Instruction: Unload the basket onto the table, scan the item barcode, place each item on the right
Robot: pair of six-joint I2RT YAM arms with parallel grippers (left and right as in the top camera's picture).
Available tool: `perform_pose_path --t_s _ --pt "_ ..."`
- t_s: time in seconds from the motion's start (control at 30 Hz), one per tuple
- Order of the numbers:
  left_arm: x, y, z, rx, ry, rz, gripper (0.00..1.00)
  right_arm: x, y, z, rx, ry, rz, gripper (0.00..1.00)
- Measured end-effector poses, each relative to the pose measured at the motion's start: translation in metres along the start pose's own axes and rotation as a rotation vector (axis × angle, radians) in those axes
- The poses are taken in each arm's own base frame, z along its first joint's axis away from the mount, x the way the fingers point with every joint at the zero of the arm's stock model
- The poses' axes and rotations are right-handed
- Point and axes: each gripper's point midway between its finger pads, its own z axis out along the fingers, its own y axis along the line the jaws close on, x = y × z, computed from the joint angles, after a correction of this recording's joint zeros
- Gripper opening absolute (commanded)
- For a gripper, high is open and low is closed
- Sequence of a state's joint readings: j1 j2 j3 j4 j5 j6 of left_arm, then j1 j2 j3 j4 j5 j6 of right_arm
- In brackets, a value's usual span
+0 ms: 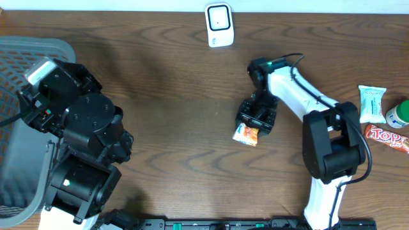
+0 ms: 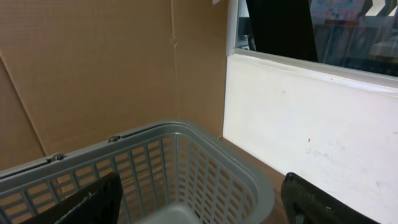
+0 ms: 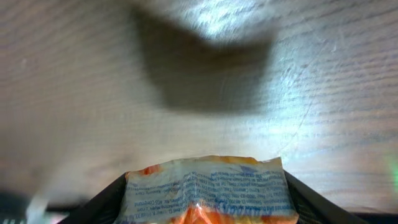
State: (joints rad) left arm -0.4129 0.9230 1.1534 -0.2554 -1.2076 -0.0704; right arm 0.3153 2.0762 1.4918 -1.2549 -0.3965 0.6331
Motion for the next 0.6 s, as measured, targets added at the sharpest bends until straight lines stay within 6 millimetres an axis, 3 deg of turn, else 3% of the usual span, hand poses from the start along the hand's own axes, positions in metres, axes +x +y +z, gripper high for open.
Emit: perform_pose_path --t_s 0.33,0.6 --pt "0.000 0.000 0.000 0.000 0.000 0.000 0.82 0.006 -0.019 -0.024 -0.161 0.144 -0.022 0.59" --pt "0.000 0.000 0.000 0.000 0.000 0.000 0.82 0.005 -0.017 -0.031 -0.236 0.161 -0.041 0.53"
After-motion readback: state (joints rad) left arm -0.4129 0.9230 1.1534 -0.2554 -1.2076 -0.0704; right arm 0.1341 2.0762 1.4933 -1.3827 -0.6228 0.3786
